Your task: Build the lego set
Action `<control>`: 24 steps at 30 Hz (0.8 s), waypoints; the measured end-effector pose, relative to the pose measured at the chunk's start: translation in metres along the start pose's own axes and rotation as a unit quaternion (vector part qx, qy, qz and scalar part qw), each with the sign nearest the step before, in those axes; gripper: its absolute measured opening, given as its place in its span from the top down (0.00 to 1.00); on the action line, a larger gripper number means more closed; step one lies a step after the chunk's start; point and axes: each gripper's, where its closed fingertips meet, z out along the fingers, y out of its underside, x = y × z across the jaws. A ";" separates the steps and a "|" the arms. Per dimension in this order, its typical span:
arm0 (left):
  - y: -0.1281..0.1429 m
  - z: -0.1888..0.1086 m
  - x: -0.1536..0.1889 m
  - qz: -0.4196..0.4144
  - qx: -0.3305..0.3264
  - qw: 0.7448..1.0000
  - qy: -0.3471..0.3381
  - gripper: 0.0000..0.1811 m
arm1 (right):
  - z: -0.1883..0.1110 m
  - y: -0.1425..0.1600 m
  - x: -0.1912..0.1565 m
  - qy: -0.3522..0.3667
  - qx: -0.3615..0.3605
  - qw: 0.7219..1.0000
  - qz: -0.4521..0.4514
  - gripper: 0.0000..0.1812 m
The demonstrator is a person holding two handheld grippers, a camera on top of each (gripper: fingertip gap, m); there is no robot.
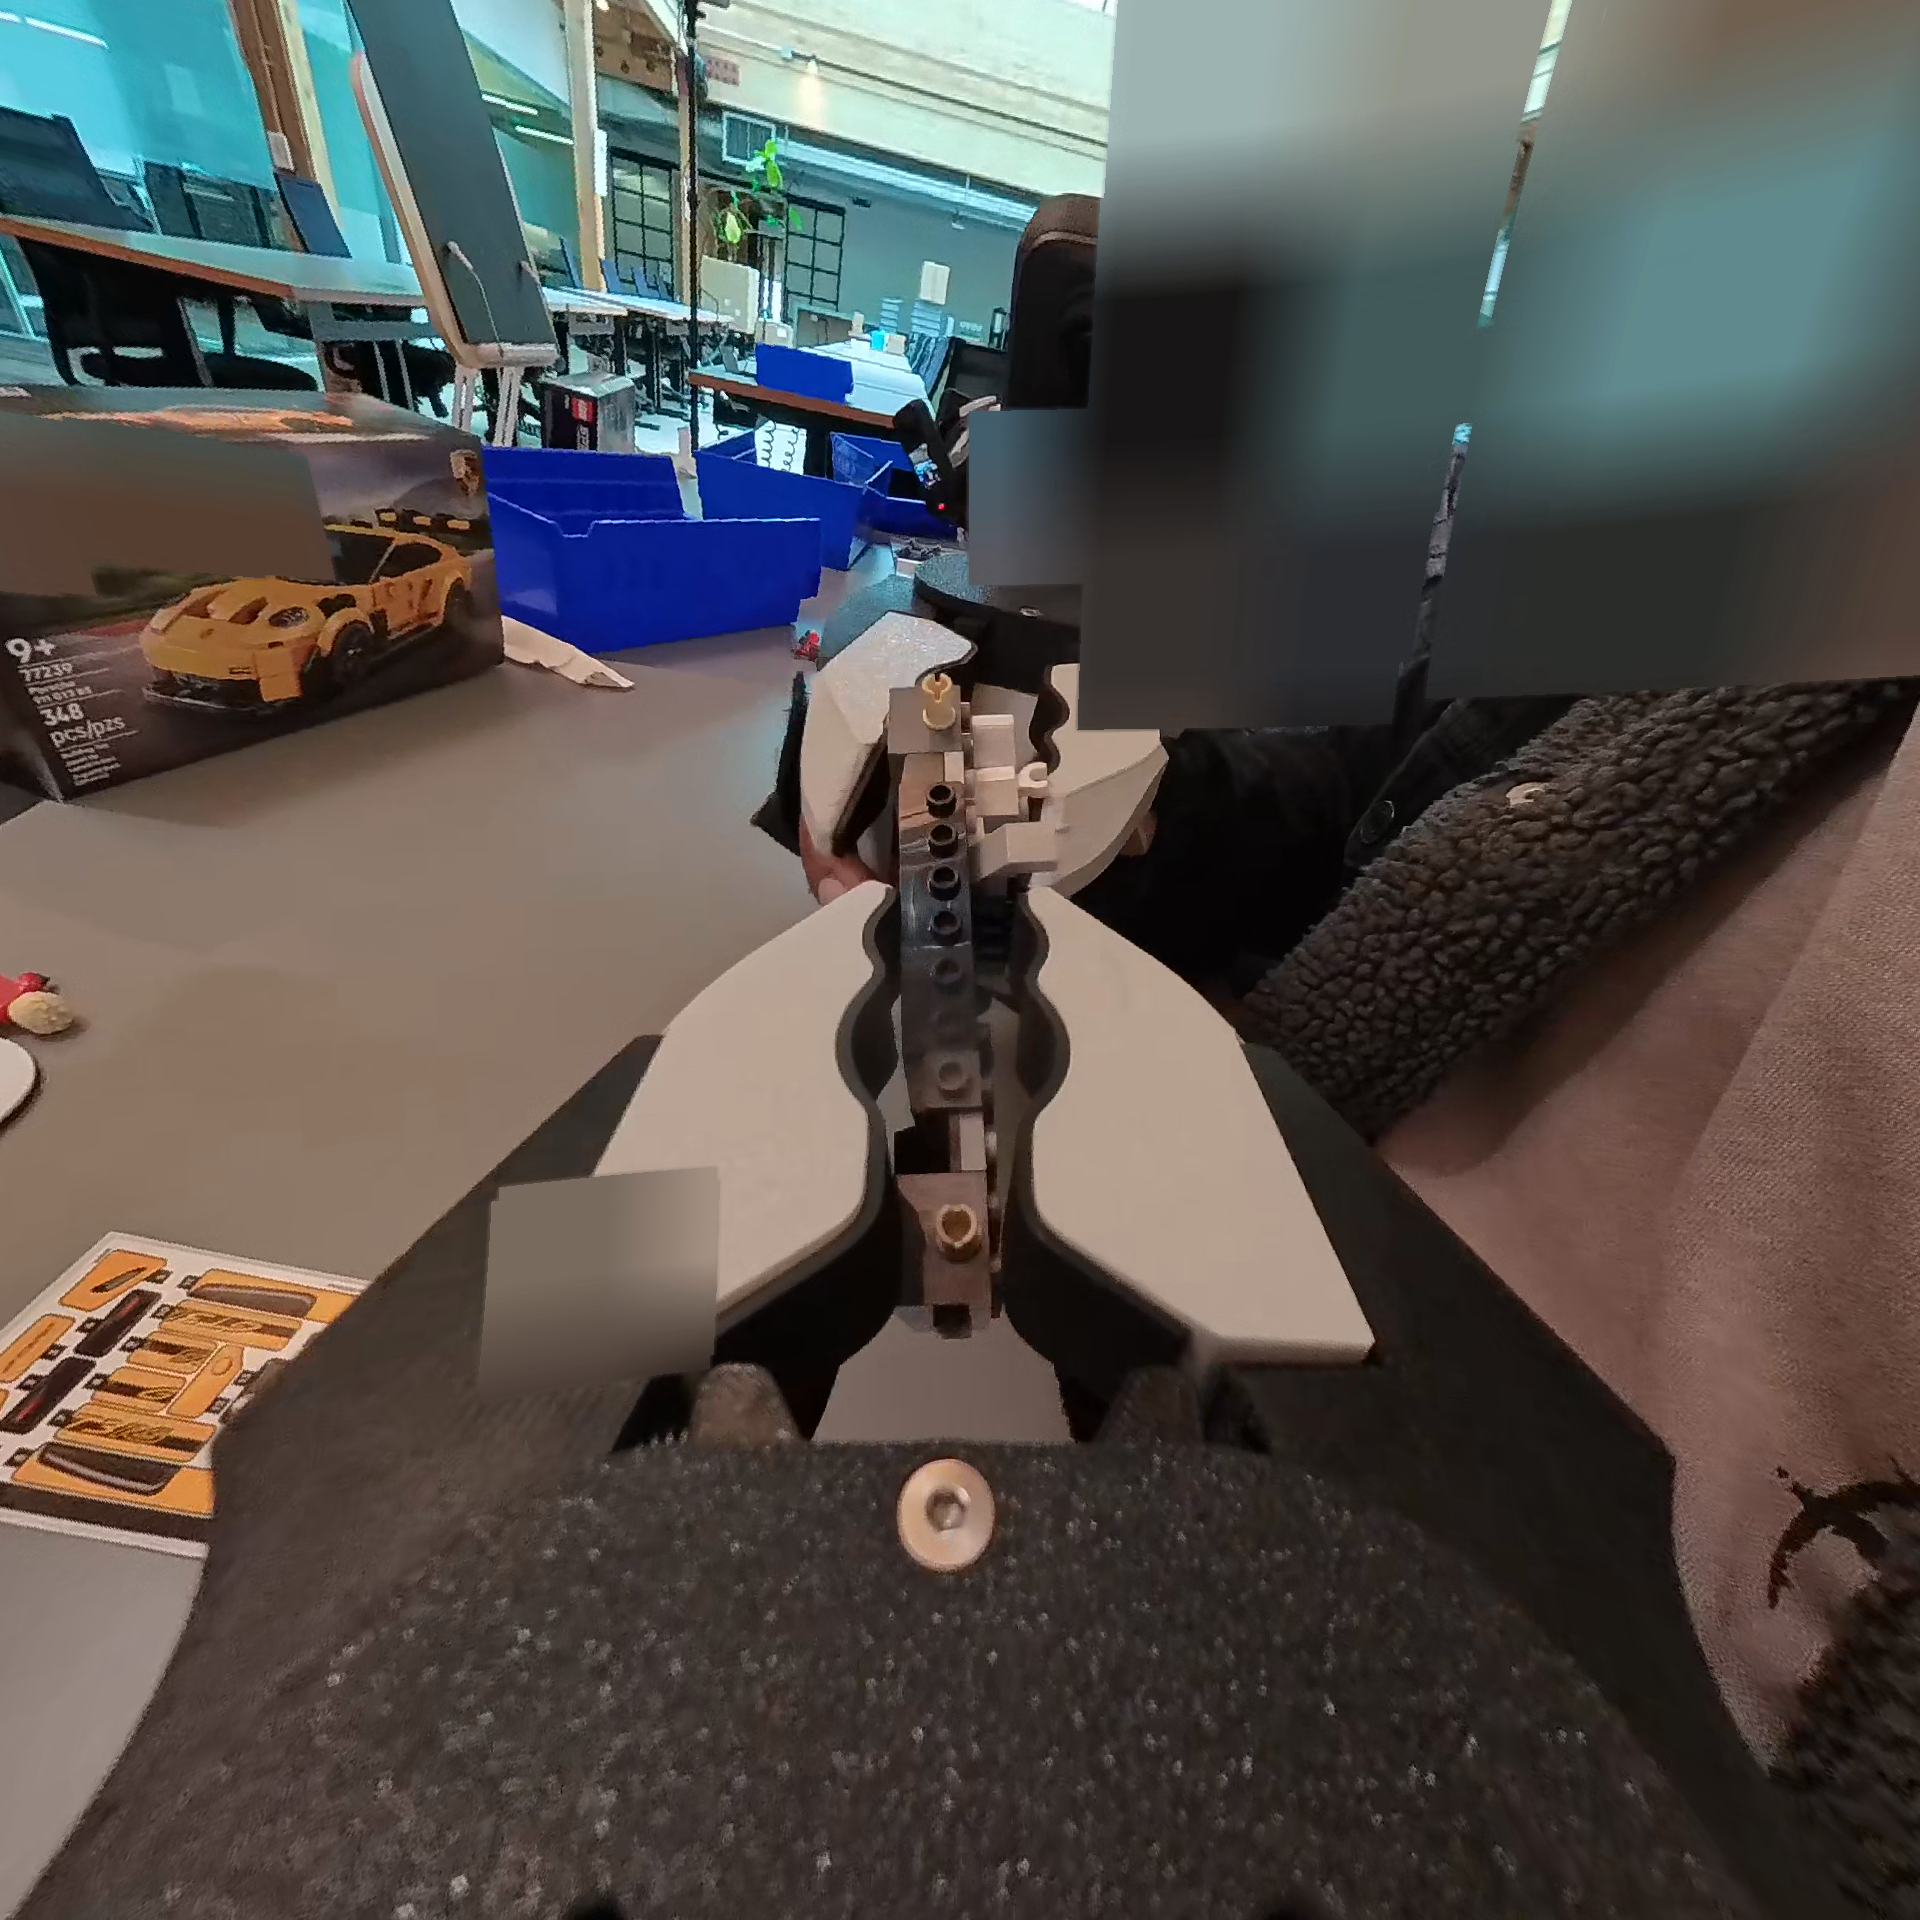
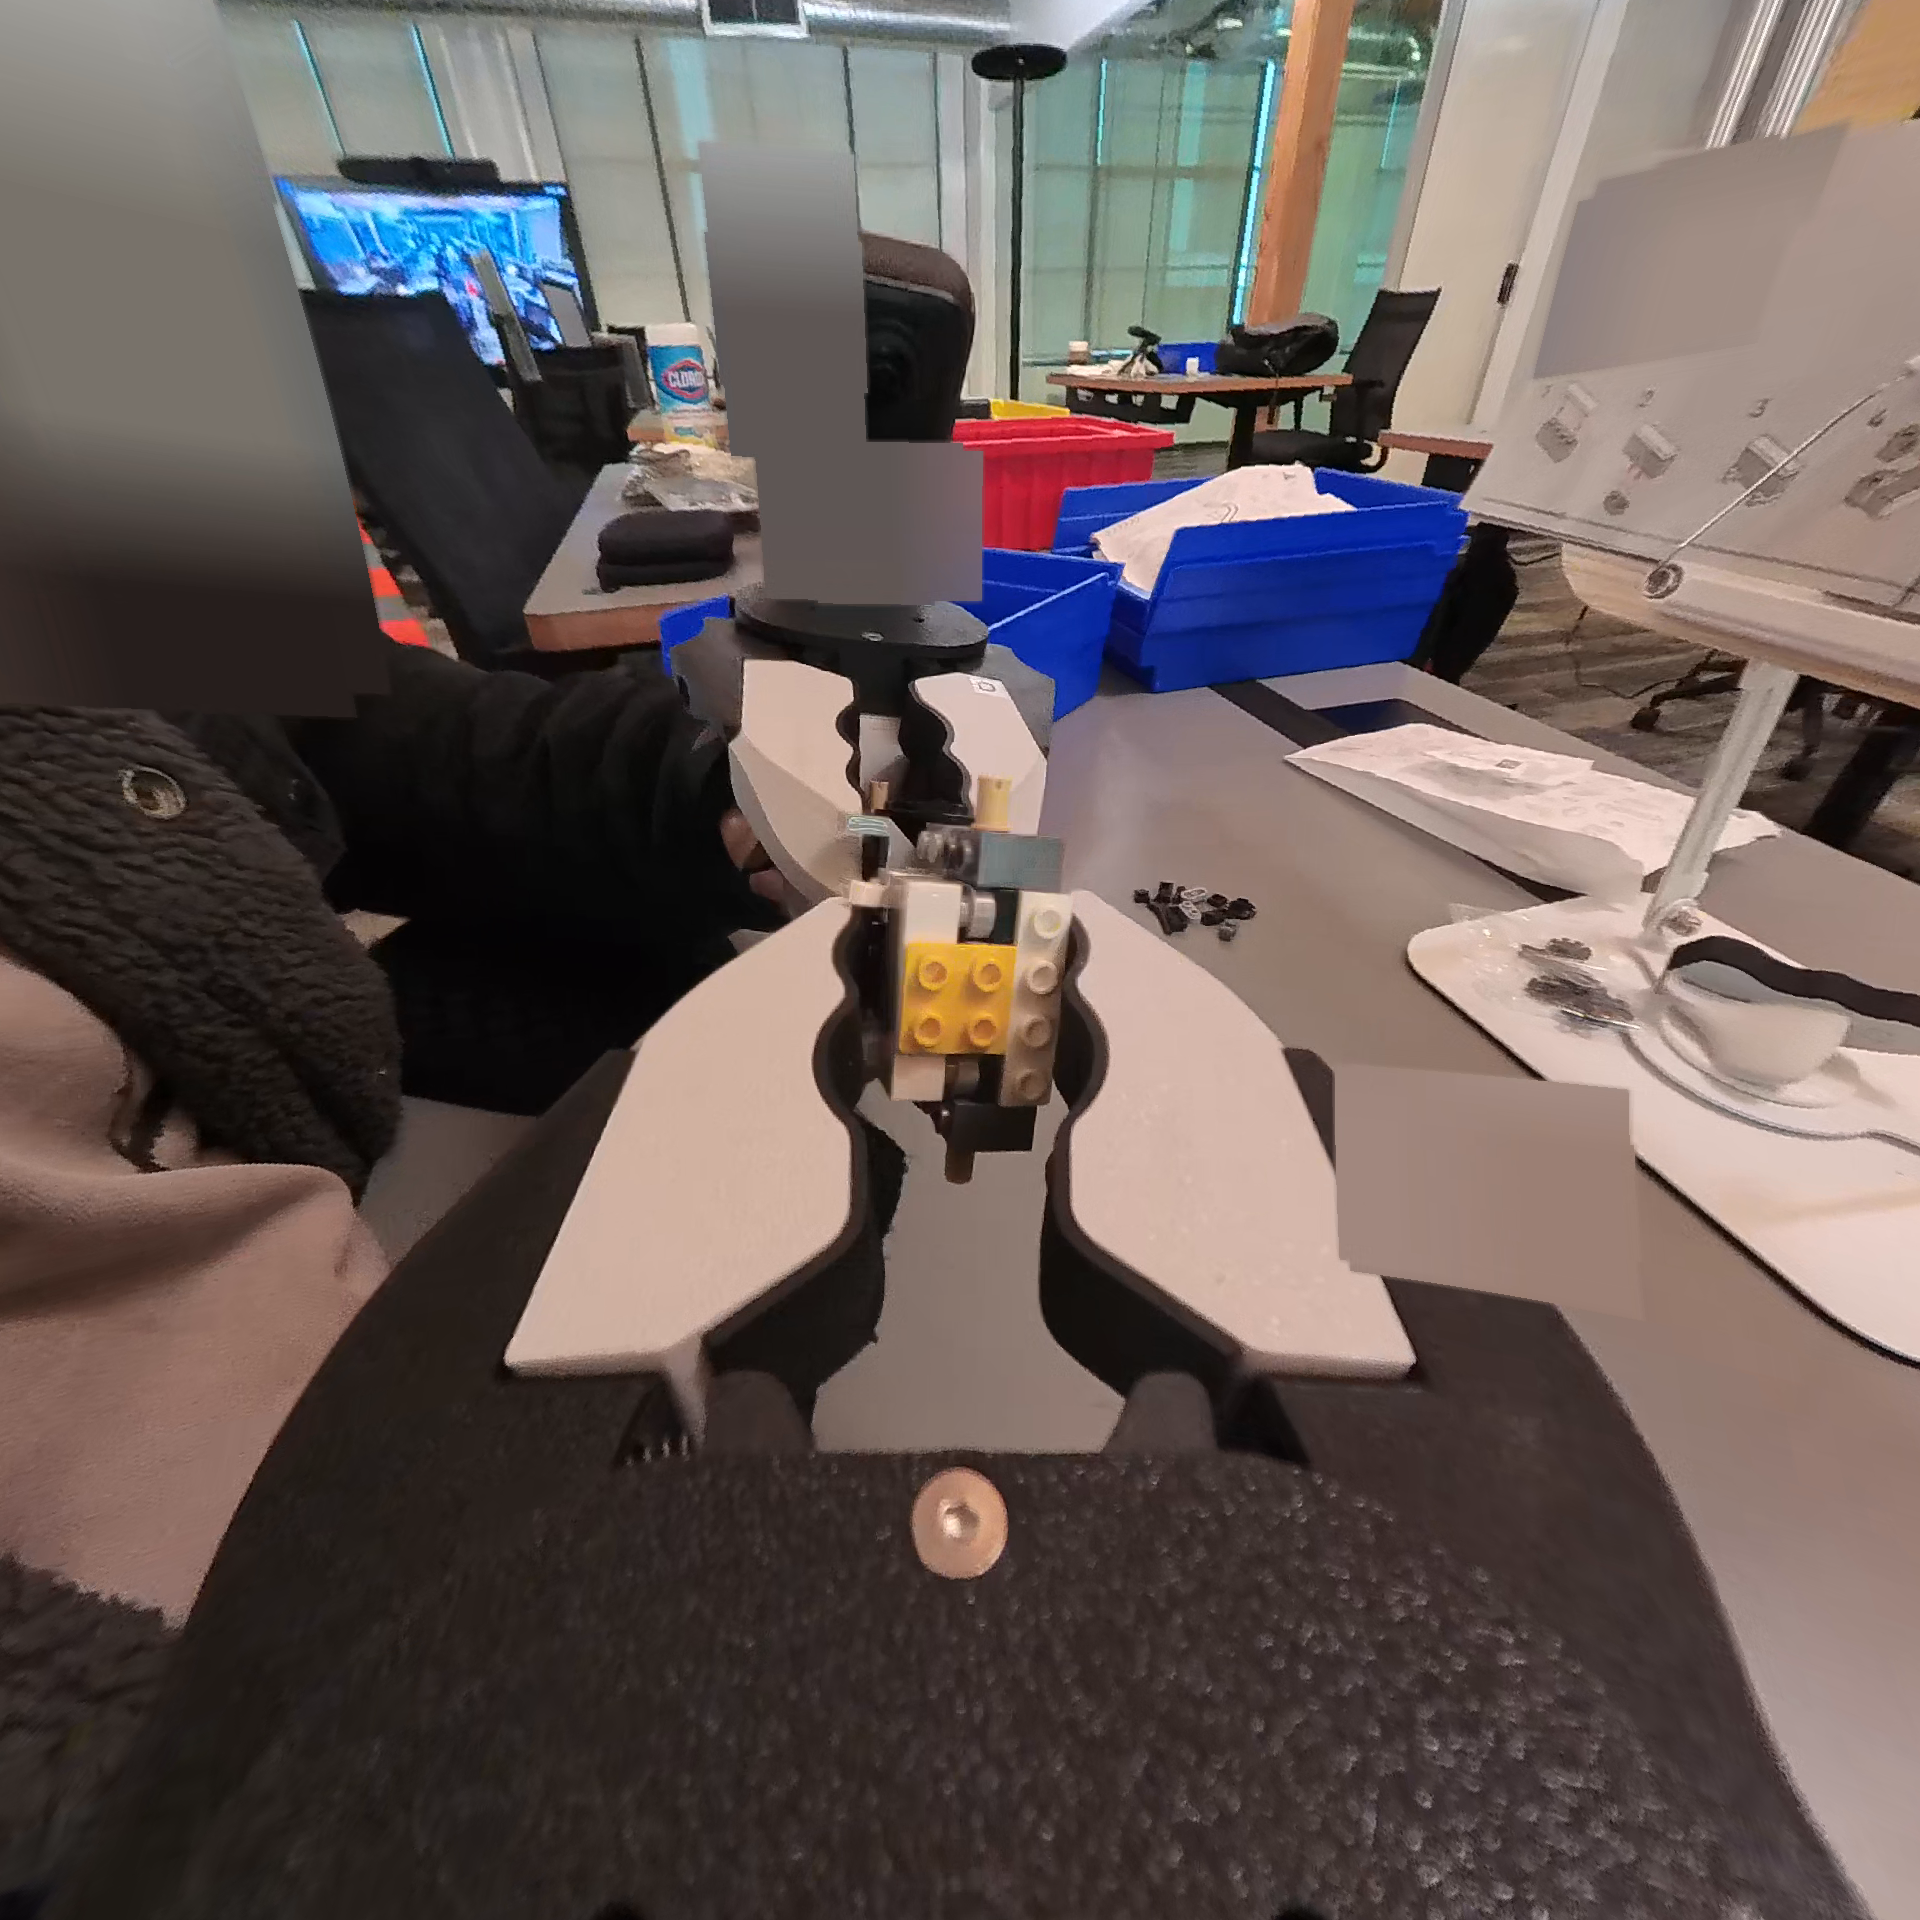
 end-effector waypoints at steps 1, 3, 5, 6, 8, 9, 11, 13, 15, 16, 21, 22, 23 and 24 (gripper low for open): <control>0.000 0.000 0.001 0.003 0.000 1.000 -0.001 0.89 | 0.000 0.000 0.000 0.001 -0.003 1.000 -0.006 0.82; -0.001 0.000 0.003 0.005 0.004 1.000 0.001 0.89 | 0.000 -0.001 -0.002 -0.001 0.002 1.000 -0.011 0.81; 0.000 0.000 0.004 0.011 0.002 1.000 -0.001 0.90 | 0.000 -0.001 -0.003 -0.006 0.003 1.000 -0.012 0.81; -0.001 0.000 0.005 0.014 0.001 1.000 -0.003 0.90 | 0.000 -0.002 -0.004 -0.009 0.006 1.000 -0.009 0.81; -0.002 0.000 0.005 0.017 0.003 1.000 -0.008 0.90 | -0.001 -0.002 -0.004 -0.011 0.008 1.000 -0.003 0.82; -0.002 0.000 0.005 0.019 0.002 1.000 -0.012 0.89 | -0.001 -0.002 -0.004 -0.012 0.007 1.000 -0.006 0.82; -0.002 0.001 0.006 0.025 0.000 1.000 -0.019 0.88 | -0.002 -0.003 -0.005 -0.013 0.006 1.000 -0.005 0.84; 0.002 0.000 0.005 0.039 -0.014 0.999 -0.025 0.86 | -0.001 -0.002 -0.004 -0.011 0.006 1.000 -0.001 0.84; 0.006 -0.004 0.002 0.048 -0.032 0.998 -0.032 0.86 | -0.003 -0.002 -0.002 -0.011 0.010 1.000 0.006 0.84; 0.007 -0.006 -0.001 0.051 -0.036 0.997 -0.041 0.90 | -0.004 -0.003 -0.002 -0.014 0.010 1.000 0.009 0.84; 0.011 -0.008 -0.003 0.030 -0.052 0.997 -0.046 0.93 | -0.004 0.003 0.000 -0.011 -0.014 1.000 -0.009 0.83; 0.011 -0.008 -0.006 0.029 -0.054 0.997 -0.055 0.92 | -0.004 0.005 0.003 0.001 -0.023 1.000 -0.019 0.82; 0.012 -0.008 -0.007 0.027 -0.056 0.996 -0.060 0.93 | -0.005 0.005 0.007 0.017 -0.029 0.999 -0.034 0.80; 0.012 -0.008 -0.008 0.023 -0.057 0.996 -0.066 0.93 | -0.005 0.006 0.009 0.030 -0.039 0.998 -0.048 0.79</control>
